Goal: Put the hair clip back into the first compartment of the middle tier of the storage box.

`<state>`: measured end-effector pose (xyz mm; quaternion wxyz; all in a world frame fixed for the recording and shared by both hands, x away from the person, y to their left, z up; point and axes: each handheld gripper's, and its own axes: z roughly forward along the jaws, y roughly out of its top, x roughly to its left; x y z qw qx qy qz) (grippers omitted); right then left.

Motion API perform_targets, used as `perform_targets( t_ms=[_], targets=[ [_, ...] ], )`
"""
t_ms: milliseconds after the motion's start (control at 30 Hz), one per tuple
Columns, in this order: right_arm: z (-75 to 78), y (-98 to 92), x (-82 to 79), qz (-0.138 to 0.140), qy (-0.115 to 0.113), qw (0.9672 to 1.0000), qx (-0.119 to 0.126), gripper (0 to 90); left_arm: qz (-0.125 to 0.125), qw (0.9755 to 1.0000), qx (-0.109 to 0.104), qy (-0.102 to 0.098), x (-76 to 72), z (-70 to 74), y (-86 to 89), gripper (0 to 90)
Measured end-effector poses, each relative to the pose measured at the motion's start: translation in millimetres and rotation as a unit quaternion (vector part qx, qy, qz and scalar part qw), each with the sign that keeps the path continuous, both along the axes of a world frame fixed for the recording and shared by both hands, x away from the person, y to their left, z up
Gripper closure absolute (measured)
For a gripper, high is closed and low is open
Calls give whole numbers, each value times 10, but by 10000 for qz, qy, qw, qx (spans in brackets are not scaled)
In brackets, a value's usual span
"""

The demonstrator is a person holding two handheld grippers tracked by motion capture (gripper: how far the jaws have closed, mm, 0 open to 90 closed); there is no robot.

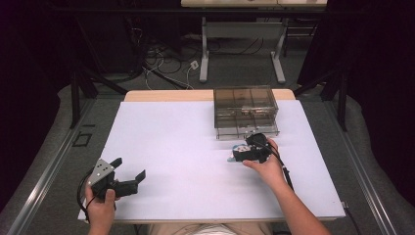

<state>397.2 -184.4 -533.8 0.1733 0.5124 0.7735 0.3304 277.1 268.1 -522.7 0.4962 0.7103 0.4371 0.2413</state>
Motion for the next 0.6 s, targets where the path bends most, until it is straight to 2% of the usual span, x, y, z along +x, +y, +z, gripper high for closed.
perform_targets(
  t_ms=[333, 600],
  targets=[
    [-80, 46, 45, -17, 85, 10000, 33, 84, 22, 10000, 21, 14, 8, -13, -4, 4],
    [-118, 93, 56, 30, 85, 9999, -93, 151, -4, 10000, 50, 41, 12, -17, 2, 4]
  ],
)
